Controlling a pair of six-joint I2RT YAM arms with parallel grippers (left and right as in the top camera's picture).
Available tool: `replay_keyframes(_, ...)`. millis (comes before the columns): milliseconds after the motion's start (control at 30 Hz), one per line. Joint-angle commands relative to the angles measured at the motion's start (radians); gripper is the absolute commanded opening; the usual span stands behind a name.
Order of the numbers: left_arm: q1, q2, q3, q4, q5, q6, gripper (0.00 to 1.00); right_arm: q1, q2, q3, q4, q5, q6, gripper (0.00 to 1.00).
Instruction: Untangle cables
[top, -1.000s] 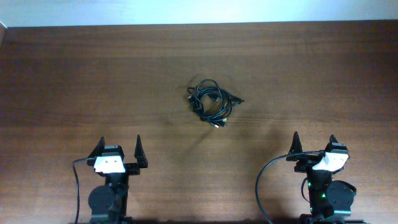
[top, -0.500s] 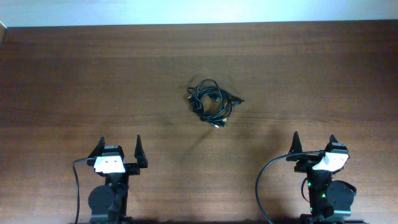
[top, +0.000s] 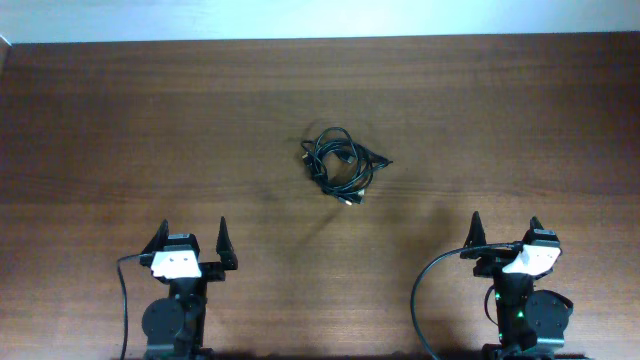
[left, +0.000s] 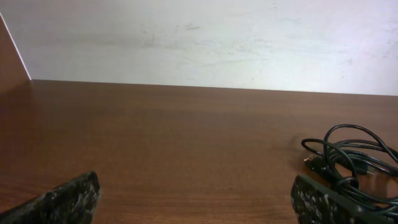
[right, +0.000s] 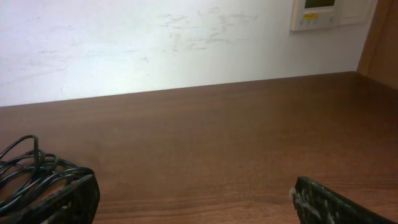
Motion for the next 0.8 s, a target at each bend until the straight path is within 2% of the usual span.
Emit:
replay_keyframes(0,0.008,-0.004,-0.001,-0.006,-0.011,-0.003,0.99,-0.004,-0.008,-0.011,0.001,0.011,0.001,0.99)
replay_keyframes(100,0.008,-0.004,-0.001,-0.006,-0.011,-0.003,0.99,-0.004,-0.008,-0.011,0.002,0.006,0.009,0.99)
replay_keyframes(167,0.008,-0.004,-0.001,-0.006,-0.011,-0.003,0.99,-0.004,-0.008,-0.011,0.006,-0.047,0.08,0.99)
replay_keyframes(267,0.008,-0.004,-0.001,-0.006,-0.011,-0.003,0.99,-0.004,-0.008,0.001,0.048,-0.188,0.024,0.99)
replay_keyframes(400,0.008,-0.004,-0.001,-0.006,-0.011,-0.003,0.99,-0.004,0.012,0.077,-0.076,-0.261,0.039,0.99)
replay_keyframes(467,0.008,-0.004,-0.001,-0.006,-0.011,-0.003,0.99,-0.004,0.052,0.14,-0.164,-0.251,0.038,0.99)
replay_keyframes(600,0.008,-0.004,-0.001,-0.006,-0.012,-0.003,0.99,-0.004,0.171,0.268,-0.229,-0.253,0.038,0.99)
replay_keyframes(767,0.008,-0.004,-0.001,-0.006,-0.011,-0.003,0.99,-0.004,0.412,0.565,-0.414,-0.267,0.038,0.99)
